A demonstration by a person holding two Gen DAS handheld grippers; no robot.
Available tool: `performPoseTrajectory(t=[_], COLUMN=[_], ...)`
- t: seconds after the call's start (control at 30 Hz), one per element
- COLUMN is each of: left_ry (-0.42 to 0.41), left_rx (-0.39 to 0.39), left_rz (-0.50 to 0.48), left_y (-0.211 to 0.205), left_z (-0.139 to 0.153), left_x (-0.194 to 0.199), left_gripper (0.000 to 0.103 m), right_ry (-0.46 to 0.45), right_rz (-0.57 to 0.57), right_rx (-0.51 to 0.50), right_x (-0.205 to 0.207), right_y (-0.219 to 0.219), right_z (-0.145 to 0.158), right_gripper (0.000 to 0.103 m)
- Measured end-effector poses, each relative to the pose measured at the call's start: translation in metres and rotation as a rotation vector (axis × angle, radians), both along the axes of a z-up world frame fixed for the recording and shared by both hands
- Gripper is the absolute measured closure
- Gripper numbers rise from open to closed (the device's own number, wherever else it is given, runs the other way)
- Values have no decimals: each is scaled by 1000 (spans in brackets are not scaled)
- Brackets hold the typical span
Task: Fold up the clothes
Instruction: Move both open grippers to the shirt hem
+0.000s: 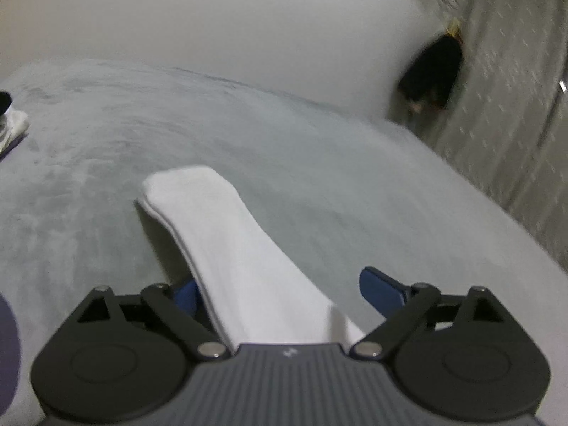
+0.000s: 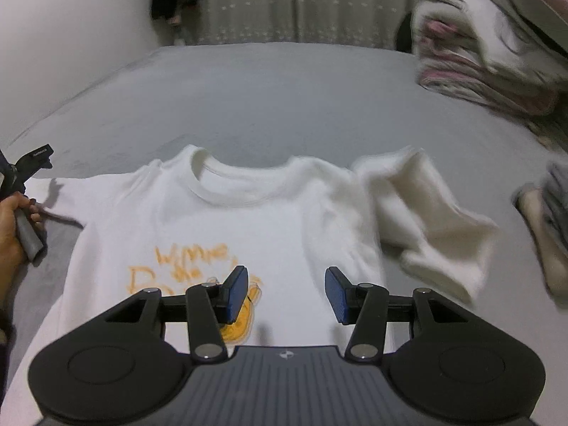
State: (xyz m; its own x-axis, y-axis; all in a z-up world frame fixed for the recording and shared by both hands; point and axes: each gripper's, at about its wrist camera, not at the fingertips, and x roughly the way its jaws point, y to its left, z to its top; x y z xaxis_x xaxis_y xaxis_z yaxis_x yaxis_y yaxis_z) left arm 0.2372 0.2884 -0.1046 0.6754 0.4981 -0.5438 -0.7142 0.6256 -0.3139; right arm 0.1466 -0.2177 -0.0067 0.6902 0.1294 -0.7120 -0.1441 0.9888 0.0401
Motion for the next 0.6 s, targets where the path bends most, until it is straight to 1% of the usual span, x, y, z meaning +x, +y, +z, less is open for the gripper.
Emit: performPoseTrajectory(t=[0.17,0.3,0.37,0.47,0.6], left_ry=[93,153,176,201,234], left_rx=[-26,-21,-26,-58,-103], left_rz=[-149,-271,-319,-396,-497], left_y=[-43,-74,-87,-97,-102], left_z=[12,19,23,29,37], left_x=[-23,-57,-75,-100,-132], left_gripper=[7,7,8,9,14], right_ry=[18,43,61,84,116], right_rz=[-46,-104,-115,-126,-140], right_rx=[41,57,71,89,113], right_x=[-36,-57,-65,-77,-92], right_y=[-31,-54,-62,-71,-84], right_z=[-1,-9,-13,-18,-24], right_gripper=[55,55,55,55,55])
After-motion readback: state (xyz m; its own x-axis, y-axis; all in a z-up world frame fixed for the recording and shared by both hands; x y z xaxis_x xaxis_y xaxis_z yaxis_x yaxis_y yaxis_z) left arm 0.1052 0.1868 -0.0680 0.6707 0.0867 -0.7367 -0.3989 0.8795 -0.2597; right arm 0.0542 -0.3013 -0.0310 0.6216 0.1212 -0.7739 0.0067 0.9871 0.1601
